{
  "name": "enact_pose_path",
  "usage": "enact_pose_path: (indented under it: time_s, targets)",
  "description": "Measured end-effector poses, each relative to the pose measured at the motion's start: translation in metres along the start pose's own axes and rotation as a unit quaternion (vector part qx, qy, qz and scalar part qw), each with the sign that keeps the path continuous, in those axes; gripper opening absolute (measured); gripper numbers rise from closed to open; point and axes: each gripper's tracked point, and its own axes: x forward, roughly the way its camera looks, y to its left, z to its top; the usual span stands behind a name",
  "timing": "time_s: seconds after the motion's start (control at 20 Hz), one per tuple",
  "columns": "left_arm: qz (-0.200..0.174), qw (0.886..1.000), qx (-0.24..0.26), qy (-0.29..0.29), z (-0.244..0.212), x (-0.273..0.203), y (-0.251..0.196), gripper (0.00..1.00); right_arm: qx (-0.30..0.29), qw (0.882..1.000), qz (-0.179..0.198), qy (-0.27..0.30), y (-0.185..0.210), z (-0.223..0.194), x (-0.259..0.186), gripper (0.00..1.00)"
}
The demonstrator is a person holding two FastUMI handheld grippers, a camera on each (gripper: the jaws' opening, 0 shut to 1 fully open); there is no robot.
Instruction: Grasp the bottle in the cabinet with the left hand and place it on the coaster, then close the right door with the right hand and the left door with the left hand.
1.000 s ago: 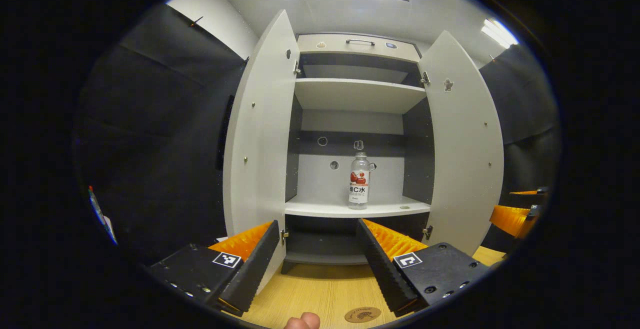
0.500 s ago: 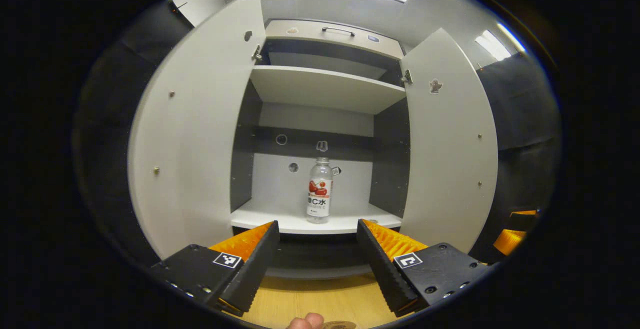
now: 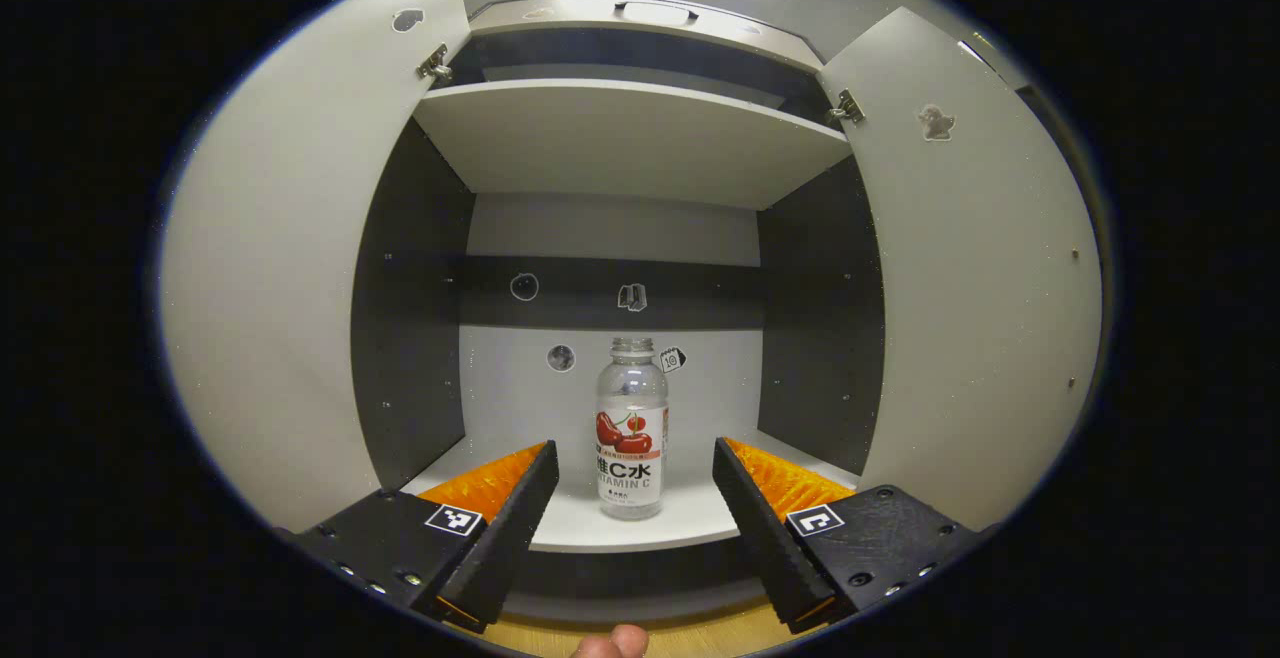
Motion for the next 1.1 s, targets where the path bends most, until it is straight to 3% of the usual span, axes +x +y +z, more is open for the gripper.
enact_pose_path:
  time_s: [0.1,0.2,0.25,0.4,0.65,0.7,0.75,1.1]
  targets:
    - [-0.013,1.0,-0.022,0.014,-0.007,0.025,-0.004,0.94,0.002,1.0,-0.018,0.001,-0.009,0.001,-0.001,0.84]
    - [-0.004,1.0,-0.025,0.018,-0.008,0.05,0.0,0.9,-0.002,0.999,-0.036,0.01,-0.019,-0.003,-0.003,0.83]
    - [0.001,1.0,-0.019,0.022,-0.011,0.059,0.002,0.95,-0.004,0.999,-0.042,0.013,-0.023,-0.003,-0.005,0.83]
    - [0.015,1.0,0.005,0.023,-0.018,0.083,0.008,0.95,-0.008,0.998,-0.064,0.018,-0.036,-0.004,-0.011,0.83]
    - [0.034,0.999,-0.009,0.028,-0.026,0.112,0.019,0.95,-0.004,0.995,-0.102,0.02,-0.056,-0.004,-0.022,0.83]
    - [0.037,0.999,-0.015,0.031,-0.028,0.114,0.02,0.94,-0.002,0.994,-0.107,0.018,-0.059,-0.004,-0.024,0.83]
    - [0.038,0.999,-0.019,0.026,-0.026,0.115,0.022,0.8,0.0,0.994,-0.112,0.015,-0.062,-0.004,-0.025,0.83]
    - [0.014,0.999,-0.049,0.01,-0.014,0.106,0.023,0.72,0.007,0.992,-0.126,0.023,-0.072,-0.012,-0.028,0.84]
